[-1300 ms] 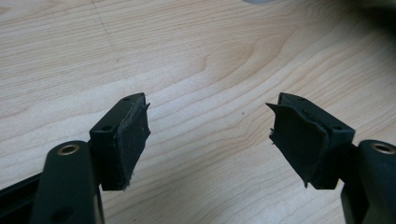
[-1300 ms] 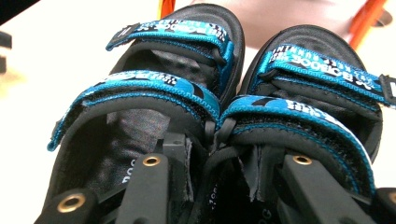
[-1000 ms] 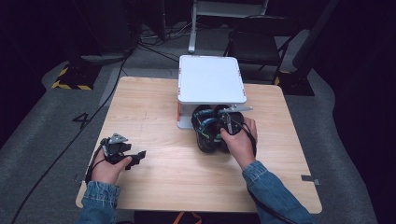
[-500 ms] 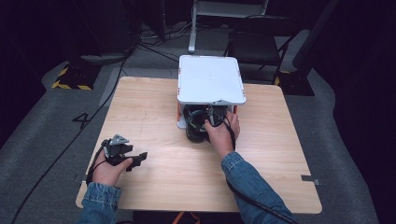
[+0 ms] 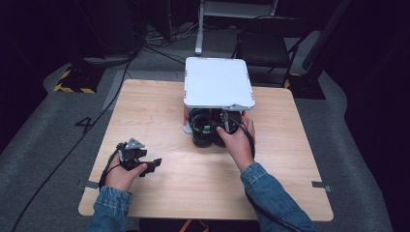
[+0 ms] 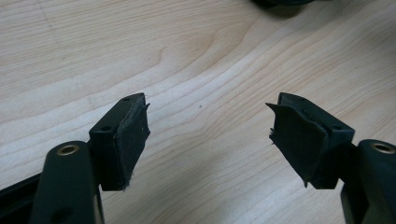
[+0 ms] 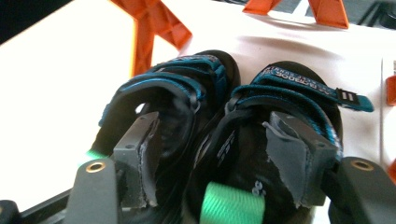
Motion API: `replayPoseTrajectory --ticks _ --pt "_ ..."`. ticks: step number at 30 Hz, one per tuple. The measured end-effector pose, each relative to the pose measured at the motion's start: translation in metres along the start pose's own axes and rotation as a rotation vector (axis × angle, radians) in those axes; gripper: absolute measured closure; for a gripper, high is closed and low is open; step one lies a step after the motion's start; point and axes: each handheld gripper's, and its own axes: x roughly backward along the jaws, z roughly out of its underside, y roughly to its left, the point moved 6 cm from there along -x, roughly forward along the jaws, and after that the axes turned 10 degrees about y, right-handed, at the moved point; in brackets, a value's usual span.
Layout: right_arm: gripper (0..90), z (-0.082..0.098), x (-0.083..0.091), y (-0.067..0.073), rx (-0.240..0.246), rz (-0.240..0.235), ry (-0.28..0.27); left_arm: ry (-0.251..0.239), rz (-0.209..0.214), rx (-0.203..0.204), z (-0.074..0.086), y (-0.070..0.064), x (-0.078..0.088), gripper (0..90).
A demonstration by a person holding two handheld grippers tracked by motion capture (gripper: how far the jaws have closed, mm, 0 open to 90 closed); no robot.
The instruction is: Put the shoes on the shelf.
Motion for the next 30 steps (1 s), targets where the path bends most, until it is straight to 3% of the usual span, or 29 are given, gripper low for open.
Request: replayPoseTrajectory --ticks 6,9,12,14,16,19,21,26,30 --pt "35.8 0.007 0.048 -0.002 0.052 -0.061 -0.103 0.011 0.006 -0.014 -0.009 -0.01 -0.004 27.3" --pt "38.0 0.02 0.067 -0.003 0.075 -0.093 -0.115 0.007 0.025 -0.039 -0.015 -0.019 -0.008 27.2" --pt "48.5 0.042 0.076 -0.009 0.088 -0.091 -0.072 0.003 0.049 -0.071 -0.021 -0.032 -0.014 26.6" --pt "51.3 0.058 0.075 -0.012 0.078 -0.105 -0.027 -0.023 0.058 -0.113 -0.027 -0.04 -0.02 26.5" --pt "51.3 0.071 0.07 -0.015 0.072 -0.103 -0.002 -0.033 0.052 -0.081 -0.033 -0.049 -0.026 27.2" --pt "49.2 0.087 0.059 -0.016 0.065 -0.097 0.028 -0.031 0.058 -0.109 -0.038 -0.058 -0.033 28.4" --pt "47.1 0.095 0.053 -0.015 0.072 -0.089 0.035 -0.025 0.046 -0.125 -0.041 -0.062 -0.04 30.0" --pt "43.1 0.105 0.043 -0.016 0.071 -0.081 0.034 -0.067 0.014 -0.137 -0.05 -0.067 -0.057 30.4" --pt "39.9 0.107 0.033 -0.015 0.073 -0.074 0.022 -0.057 -0.005 -0.153 -0.055 -0.072 -0.075 27.7"
